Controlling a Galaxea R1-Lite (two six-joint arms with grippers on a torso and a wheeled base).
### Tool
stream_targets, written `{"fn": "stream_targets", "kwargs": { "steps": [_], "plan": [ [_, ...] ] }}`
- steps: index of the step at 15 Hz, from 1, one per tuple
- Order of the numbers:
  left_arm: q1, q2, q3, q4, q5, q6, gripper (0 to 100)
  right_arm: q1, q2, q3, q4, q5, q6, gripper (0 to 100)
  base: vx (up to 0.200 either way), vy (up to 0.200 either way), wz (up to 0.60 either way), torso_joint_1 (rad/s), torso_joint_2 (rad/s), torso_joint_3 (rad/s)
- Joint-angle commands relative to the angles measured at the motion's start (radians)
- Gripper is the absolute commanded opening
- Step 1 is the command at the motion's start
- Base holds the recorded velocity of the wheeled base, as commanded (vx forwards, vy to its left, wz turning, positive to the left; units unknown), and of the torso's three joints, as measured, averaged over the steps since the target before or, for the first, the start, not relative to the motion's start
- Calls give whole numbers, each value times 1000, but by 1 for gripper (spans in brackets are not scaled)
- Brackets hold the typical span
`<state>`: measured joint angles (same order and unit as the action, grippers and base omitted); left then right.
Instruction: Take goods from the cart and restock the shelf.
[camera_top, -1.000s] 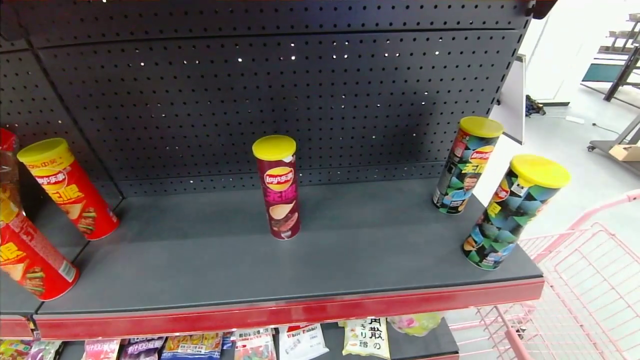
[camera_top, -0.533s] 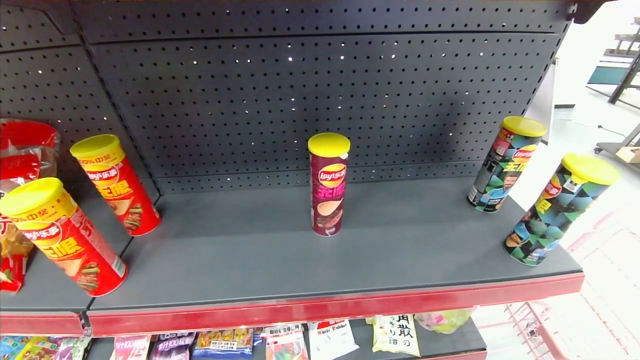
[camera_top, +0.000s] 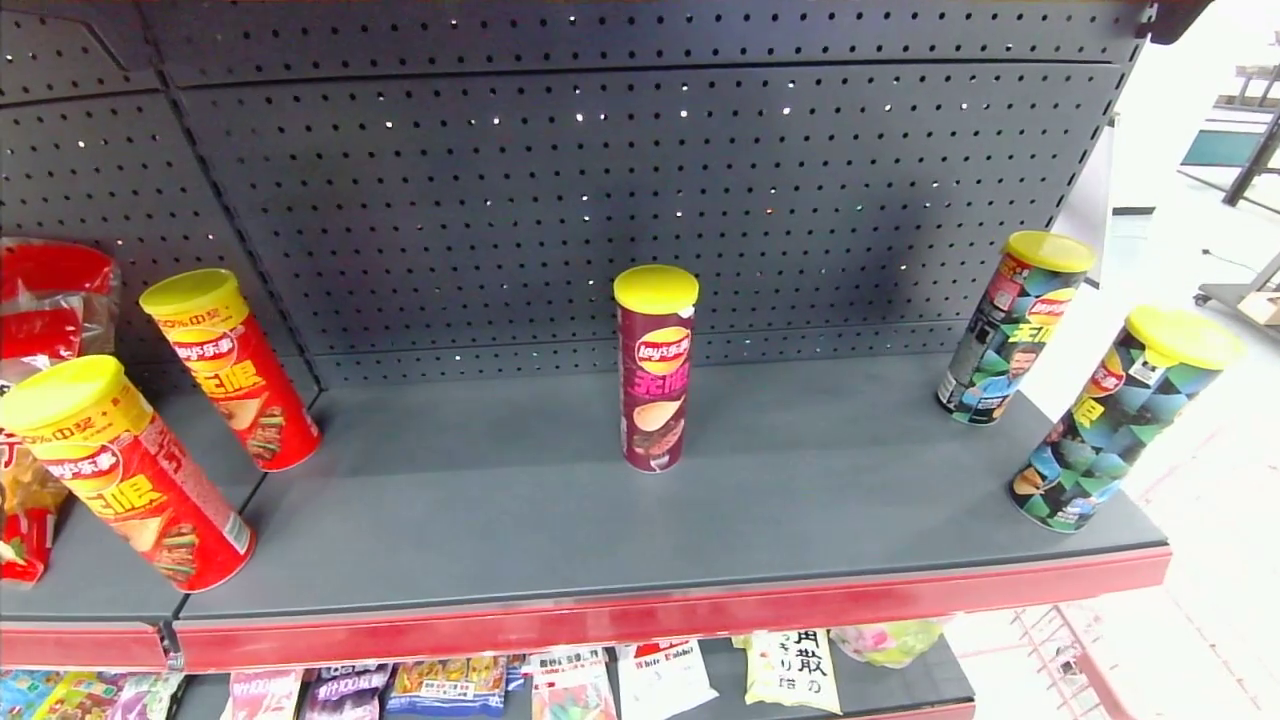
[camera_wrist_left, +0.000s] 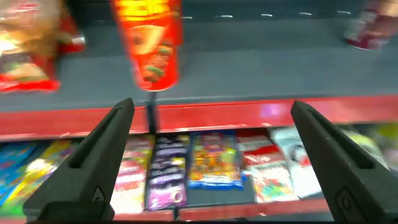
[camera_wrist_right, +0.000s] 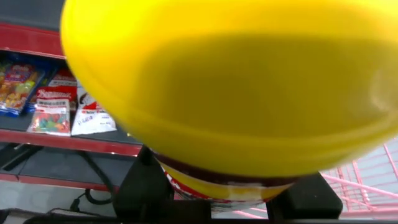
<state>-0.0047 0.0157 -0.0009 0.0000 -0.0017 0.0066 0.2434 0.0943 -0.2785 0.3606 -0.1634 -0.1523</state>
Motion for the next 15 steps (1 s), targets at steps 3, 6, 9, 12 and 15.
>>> {"fn": "stream_targets", "kwargs": {
  "steps": [3,6,9,12,15],
  "plan": [
    [-51,352,-317,-25,-112,-62,100,2,1,76,-98,62,16,0,0,0,0,0,0,0],
    [-222,546,-416,-54,-359,-106,100,-3,10,237,-331,102,45,0,0,0,0,0,0,0],
    [-275,650,-390,-58,-486,-71,100,-4,2,237,-333,99,46,0,0,0,0,0,0,0],
    [-307,968,-416,-245,-503,35,100,-4,2,239,-335,101,50,0,0,0,0,0,0,0],
    [-354,1253,-492,-468,-498,35,100,-4,2,243,-342,96,62,0,0,0,0,0,0,0]
  ]
}}
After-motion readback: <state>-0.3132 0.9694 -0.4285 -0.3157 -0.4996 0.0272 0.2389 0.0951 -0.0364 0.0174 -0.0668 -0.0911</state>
